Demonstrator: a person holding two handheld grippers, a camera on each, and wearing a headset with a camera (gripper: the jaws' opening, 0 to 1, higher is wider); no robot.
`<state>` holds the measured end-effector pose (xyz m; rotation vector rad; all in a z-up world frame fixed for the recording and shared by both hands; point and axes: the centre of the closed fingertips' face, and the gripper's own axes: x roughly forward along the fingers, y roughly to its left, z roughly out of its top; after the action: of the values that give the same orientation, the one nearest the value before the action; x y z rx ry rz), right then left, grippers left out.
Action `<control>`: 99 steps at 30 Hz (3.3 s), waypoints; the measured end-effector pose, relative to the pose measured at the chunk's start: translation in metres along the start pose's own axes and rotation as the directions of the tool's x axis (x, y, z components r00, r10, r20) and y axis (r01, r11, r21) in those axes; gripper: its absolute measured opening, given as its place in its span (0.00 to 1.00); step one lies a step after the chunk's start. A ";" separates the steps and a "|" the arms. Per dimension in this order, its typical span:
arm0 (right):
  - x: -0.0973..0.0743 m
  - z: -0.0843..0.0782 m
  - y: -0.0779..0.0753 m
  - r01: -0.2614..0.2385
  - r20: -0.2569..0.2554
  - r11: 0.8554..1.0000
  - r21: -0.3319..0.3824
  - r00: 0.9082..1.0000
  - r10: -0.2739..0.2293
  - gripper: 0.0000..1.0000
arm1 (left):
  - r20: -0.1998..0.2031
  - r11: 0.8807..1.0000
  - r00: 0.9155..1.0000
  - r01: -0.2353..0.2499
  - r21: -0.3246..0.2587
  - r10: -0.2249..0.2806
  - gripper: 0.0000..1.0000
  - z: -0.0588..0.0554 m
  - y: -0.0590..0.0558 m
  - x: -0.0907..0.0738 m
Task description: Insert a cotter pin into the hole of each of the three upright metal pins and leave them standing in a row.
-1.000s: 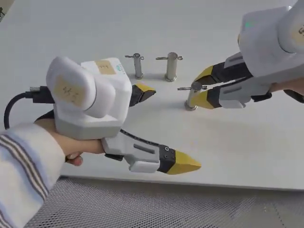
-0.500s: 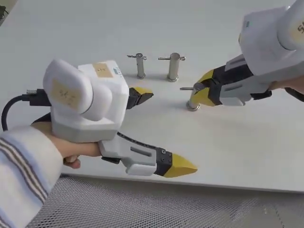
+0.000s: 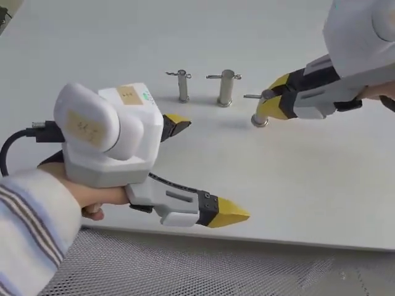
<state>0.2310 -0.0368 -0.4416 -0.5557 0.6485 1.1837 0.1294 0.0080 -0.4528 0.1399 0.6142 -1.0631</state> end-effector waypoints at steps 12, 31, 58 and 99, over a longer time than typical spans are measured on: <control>0.005 -0.006 -0.021 0.027 -0.009 0.998 0.055 1.000 -0.027 0.08 | -0.055 1.000 0.998 0.007 -0.006 -0.008 0.99 -0.013 -0.002 -0.001; 0.004 -0.010 -0.021 -0.003 0.001 0.996 0.090 1.000 0.002 0.08 | -0.085 1.000 0.996 0.007 0.002 -0.006 0.99 -0.020 0.000 0.000; -0.028 0.007 -0.013 0.068 0.129 0.993 0.095 0.988 -0.080 0.50 | 0.013 0.991 0.997 -0.076 -0.111 0.078 0.99 0.003 0.019 -0.021; -0.077 -0.032 0.024 0.218 0.155 0.900 0.377 0.943 -0.294 0.93 | 0.116 0.932 0.946 -0.267 -0.246 0.302 0.99 0.007 0.067 -0.079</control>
<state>0.1844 -0.1023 -0.4100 -0.1977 0.5714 0.8337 0.1620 0.0998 -0.4169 -0.0520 0.5536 -0.7081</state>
